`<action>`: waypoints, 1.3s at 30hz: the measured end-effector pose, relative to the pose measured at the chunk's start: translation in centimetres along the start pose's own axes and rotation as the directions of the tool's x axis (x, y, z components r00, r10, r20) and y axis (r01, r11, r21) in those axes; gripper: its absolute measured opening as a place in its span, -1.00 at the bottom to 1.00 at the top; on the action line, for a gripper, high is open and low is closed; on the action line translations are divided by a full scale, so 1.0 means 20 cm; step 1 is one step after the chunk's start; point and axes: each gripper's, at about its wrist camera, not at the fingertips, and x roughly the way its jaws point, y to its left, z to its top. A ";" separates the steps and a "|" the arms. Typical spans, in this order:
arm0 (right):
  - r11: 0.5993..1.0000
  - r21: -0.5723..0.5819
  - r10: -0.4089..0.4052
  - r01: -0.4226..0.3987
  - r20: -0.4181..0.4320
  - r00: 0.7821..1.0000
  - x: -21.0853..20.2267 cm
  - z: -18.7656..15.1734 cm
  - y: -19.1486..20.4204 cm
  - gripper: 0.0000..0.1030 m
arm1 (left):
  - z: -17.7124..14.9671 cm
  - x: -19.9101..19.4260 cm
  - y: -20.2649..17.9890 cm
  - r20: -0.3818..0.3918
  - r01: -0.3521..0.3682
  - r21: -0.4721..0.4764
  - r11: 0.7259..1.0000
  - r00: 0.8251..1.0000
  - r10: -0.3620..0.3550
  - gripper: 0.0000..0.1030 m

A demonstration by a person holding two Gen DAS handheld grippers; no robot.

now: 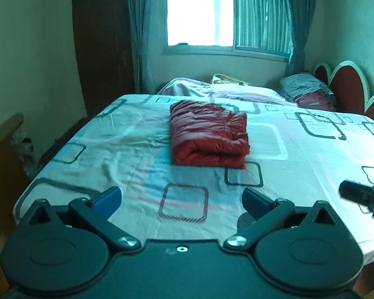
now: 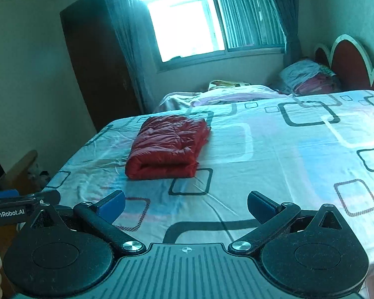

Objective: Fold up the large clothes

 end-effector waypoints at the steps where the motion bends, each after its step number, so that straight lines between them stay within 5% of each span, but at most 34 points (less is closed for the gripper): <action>1: 1.000 0.011 0.000 0.000 0.015 1.000 -0.02 0.00 0.00 1.00 | 0.00 -0.01 0.00 -0.001 -0.007 0.002 1.000 1.000 0.007 1.00; 39: 0.998 -0.049 0.034 -0.031 0.049 0.998 -0.10 -0.03 0.07 1.00 | -0.02 -0.08 0.04 0.002 -0.025 -0.042 0.999 1.000 0.025 1.00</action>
